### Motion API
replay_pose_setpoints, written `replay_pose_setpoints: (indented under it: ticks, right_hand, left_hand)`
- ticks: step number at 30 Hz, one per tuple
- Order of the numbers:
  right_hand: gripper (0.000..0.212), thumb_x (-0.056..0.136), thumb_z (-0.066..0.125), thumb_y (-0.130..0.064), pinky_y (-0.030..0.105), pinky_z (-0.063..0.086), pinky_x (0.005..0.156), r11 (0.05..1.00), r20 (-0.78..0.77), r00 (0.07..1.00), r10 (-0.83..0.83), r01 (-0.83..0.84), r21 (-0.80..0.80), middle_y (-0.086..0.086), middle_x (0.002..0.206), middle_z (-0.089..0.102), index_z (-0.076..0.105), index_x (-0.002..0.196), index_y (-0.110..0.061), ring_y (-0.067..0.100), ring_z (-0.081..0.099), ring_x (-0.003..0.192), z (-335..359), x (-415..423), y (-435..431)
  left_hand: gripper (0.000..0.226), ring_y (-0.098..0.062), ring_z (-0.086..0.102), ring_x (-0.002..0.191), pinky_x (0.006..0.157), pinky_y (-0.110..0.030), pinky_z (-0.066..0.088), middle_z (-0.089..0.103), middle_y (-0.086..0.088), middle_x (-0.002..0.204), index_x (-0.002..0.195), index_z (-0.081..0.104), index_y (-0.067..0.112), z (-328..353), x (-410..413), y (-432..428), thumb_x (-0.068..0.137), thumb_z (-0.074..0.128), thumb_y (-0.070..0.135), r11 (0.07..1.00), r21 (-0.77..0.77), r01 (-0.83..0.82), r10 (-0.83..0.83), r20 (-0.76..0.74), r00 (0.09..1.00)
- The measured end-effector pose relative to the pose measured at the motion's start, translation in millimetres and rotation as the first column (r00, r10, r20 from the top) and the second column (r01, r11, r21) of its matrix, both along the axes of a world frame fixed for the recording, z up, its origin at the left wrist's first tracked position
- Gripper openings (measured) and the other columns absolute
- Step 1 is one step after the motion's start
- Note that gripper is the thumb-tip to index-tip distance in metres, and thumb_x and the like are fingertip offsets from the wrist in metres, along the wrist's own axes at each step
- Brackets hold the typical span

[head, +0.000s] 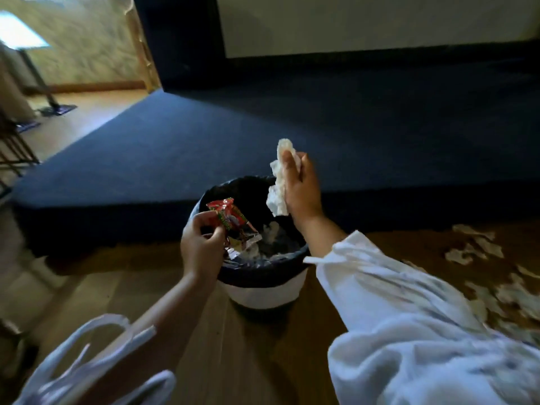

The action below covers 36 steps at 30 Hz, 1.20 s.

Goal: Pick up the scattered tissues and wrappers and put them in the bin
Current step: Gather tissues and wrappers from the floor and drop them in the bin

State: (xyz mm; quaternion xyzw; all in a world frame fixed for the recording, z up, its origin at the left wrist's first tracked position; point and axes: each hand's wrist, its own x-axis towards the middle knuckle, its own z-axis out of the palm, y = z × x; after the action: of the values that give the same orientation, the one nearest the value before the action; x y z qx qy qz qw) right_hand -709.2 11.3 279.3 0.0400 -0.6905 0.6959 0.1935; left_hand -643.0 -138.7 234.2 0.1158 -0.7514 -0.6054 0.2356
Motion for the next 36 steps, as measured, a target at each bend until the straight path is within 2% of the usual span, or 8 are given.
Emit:
replay_pose_setpoints:
  ticks: [4, 7, 11, 13, 15, 19, 30, 36]
  right_hand:
    - [0.024, 0.094, 0.049, -0.032, 0.025, 0.038, 0.081, 0.992, 0.212, 0.975, 0.061, -0.084, 0.097, 0.006, 0.100, 0.054, 0.043, 0.106, -0.013, 0.018, 0.051, 0.093, -27, -23, -16]
    - [0.032, 0.095, 0.047, -0.025, 0.015, 0.036, 0.068, 0.942, 0.330, 0.940, 0.092, -0.190, 0.278, 0.008, 0.114, 0.053, 0.047, 0.118, -0.002, 0.017, 0.050, 0.103, -49, -23, -10]
    - [0.030, 0.095, 0.043, -0.029, 0.038, 0.039, 0.097, 0.636, 0.340, 0.940, -0.019, -0.251, 0.729, 0.015, 0.118, 0.053, 0.057, 0.104, -0.005, 0.032, 0.053, 0.106, -77, -1, 10]
    - [0.033, 0.095, 0.037, -0.035, 0.044, 0.027, 0.109, 0.496, 0.265, 0.963, -0.046, -0.209, 0.843, 0.009, 0.115, 0.056, 0.059, 0.102, -0.011, 0.027, 0.053, 0.109, -92, 18, 15]
    - [0.043, 0.091, 0.028, -0.040, 0.044, 0.012, 0.114, 0.390, 0.160, 0.986, -0.038, -0.133, 0.911, 0.002, 0.114, 0.061, 0.061, 0.101, -0.015, 0.020, 0.050, 0.117, -105, 34, 16]
    - [0.051, 0.087, 0.020, -0.041, 0.051, 0.009, 0.112, 0.424, 0.001, 1.000, -0.025, 0.010, 0.906, -0.002, 0.113, 0.065, 0.065, 0.096, -0.019, 0.019, 0.042, 0.130, -116, 44, 16]
    - [0.064, 0.085, 0.010, -0.049, 0.050, 0.004, 0.112, 0.452, -0.086, 0.996, -0.024, 0.088, 0.888, -0.001, 0.118, 0.063, 0.065, 0.099, -0.020, 0.021, 0.030, 0.138, -121, 34, 14]
    - [0.058, 0.092, 0.025, -0.058, 0.052, -0.012, 0.112, 0.478, 0.062, 0.993, -0.099, -0.007, 0.878, 0.002, 0.155, 0.017, 0.033, 0.139, -0.025, 0.024, -0.008, 0.145, -116, 45, 12]
  left_hand:
    - [0.025, -0.017, 0.060, 0.091, 0.073, -0.025, 0.052, 0.057, 0.008, 0.096, 0.109, 0.057, 0.008, -20, -18, -9, 0.084, 0.063, 0.008, 0.971, -0.172, 0.165, -0.135, 0.175, 0.975]
    - [0.041, -0.021, 0.062, 0.098, 0.082, -0.037, 0.053, 0.058, -0.004, 0.117, 0.125, 0.047, 0.015, -34, -18, -11, 0.087, 0.061, 0.019, 0.894, -0.337, 0.296, -0.204, 0.282, 0.937]
    - [0.052, -0.019, 0.037, 0.132, 0.109, -0.034, 0.029, 0.044, 0.000, 0.140, 0.137, 0.038, 0.027, -50, 0, -6, 0.092, 0.033, 0.053, 0.620, -0.646, 0.444, -0.237, 0.385, 0.892]
    - [0.076, -0.014, 0.008, 0.145, 0.116, -0.031, 0.001, 0.030, 0.009, 0.151, 0.141, 0.031, 0.035, -57, 9, 0, 0.078, 0.002, 0.066, 0.473, -0.748, 0.466, -0.172, 0.441, 0.881]
    - [0.083, -0.013, -0.007, 0.145, 0.115, -0.031, -0.008, 0.018, 0.014, 0.155, 0.141, 0.029, 0.040, -61, 11, 2, 0.071, -0.008, 0.066, 0.446, -0.775, 0.447, -0.122, 0.442, 0.889]
    - [0.047, -0.016, -0.015, 0.144, 0.118, -0.036, -0.007, 0.006, 0.012, 0.157, 0.143, 0.025, 0.040, -56, 11, 3, 0.097, 0.019, 0.050, 0.434, -0.747, 0.504, -0.121, 0.506, 0.854]
    - [0.047, -0.017, -0.017, 0.144, 0.117, -0.037, -0.008, 0.004, 0.008, 0.158, 0.144, 0.026, 0.036, -55, -1, -3, 0.098, 0.022, 0.045, 0.445, -0.746, 0.496, -0.155, 0.481, 0.863]
    - [0.052, -0.017, -0.018, 0.144, 0.114, -0.042, -0.014, 0.002, 0.003, 0.159, 0.146, 0.021, 0.030, -54, -6, -3, 0.097, 0.022, 0.048, 0.439, -0.763, 0.475, -0.128, 0.470, 0.873]
